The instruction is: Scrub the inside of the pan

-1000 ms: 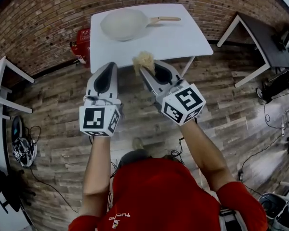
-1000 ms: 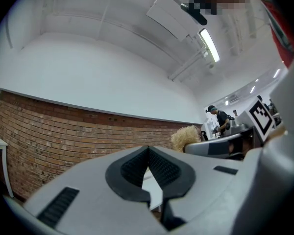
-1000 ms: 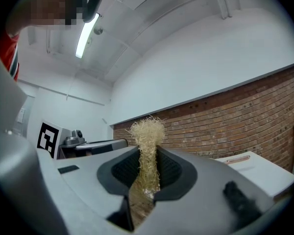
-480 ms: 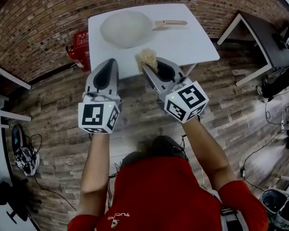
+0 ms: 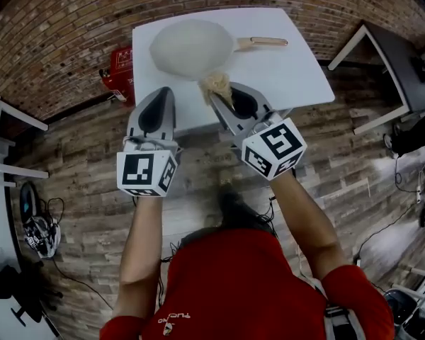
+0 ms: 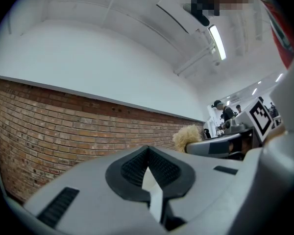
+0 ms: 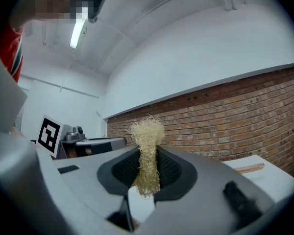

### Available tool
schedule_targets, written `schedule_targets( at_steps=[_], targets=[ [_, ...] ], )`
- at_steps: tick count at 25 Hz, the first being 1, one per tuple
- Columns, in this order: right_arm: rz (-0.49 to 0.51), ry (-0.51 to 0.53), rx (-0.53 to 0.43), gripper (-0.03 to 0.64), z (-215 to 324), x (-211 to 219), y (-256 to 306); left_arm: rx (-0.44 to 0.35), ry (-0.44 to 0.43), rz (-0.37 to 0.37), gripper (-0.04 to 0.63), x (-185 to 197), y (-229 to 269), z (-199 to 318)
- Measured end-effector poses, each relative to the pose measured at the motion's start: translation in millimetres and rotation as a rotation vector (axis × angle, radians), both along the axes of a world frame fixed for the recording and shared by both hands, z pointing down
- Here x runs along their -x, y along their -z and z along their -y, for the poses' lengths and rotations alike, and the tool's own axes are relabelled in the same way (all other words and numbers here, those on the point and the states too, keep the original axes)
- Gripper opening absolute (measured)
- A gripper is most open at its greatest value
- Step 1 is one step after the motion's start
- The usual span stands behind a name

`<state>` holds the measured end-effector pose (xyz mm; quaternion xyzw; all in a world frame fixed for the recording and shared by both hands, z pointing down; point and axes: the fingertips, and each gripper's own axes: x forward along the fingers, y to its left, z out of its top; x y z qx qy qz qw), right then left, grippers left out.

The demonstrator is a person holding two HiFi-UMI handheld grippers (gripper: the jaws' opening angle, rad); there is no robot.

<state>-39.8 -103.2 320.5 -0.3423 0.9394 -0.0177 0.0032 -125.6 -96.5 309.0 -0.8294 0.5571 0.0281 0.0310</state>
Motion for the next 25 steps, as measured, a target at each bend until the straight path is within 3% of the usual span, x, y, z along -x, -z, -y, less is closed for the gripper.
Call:
schedule_targets(
  at_steps=[25],
  targets=[
    [-0.046, 0.059, 0.072, 0.087, 236.7, 26.3, -26.6, 0.039, 0.141, 0.045, 0.014, 20.8, -22.3, 218.0]
  ],
)
